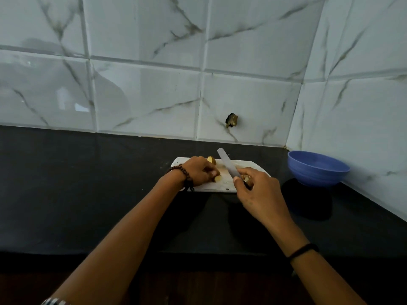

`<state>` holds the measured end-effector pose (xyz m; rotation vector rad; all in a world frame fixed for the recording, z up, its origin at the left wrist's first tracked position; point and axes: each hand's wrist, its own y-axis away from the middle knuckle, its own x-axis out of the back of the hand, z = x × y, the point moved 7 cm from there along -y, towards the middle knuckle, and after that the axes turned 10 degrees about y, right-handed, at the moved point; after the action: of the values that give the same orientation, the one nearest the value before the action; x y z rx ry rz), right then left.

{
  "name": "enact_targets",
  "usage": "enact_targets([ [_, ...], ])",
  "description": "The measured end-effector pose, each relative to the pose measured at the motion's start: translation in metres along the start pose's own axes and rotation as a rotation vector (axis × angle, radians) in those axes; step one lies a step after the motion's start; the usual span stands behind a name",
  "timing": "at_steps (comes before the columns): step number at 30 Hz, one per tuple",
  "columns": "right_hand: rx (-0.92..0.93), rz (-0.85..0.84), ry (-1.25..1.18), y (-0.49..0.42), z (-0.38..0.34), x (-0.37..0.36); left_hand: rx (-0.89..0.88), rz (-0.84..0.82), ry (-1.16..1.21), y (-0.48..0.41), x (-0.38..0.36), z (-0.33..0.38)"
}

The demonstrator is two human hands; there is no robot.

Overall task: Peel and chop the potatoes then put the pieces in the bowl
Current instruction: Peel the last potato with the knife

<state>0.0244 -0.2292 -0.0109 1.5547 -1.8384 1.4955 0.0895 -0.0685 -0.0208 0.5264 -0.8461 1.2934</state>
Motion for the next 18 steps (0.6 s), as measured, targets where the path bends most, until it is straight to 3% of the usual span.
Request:
enact_targets([
  [7, -0.023, -0.013, 0.004, -0.0013, 0.0050, -0.0050, -0.048, -0.015, 0.093, 0.0017, -0.0039, 0.0023],
  [13, -0.043, -0.016, -0.022, -0.0003, 0.0065, -0.0050, -0.160, 0.173, -0.026, 0.0027, 0.0028, 0.0088],
  [18, -0.052, -0.037, -0.027, -0.0017, 0.0075, -0.0082, -0.126, 0.236, -0.054, 0.0013, 0.0050, 0.0044],
])
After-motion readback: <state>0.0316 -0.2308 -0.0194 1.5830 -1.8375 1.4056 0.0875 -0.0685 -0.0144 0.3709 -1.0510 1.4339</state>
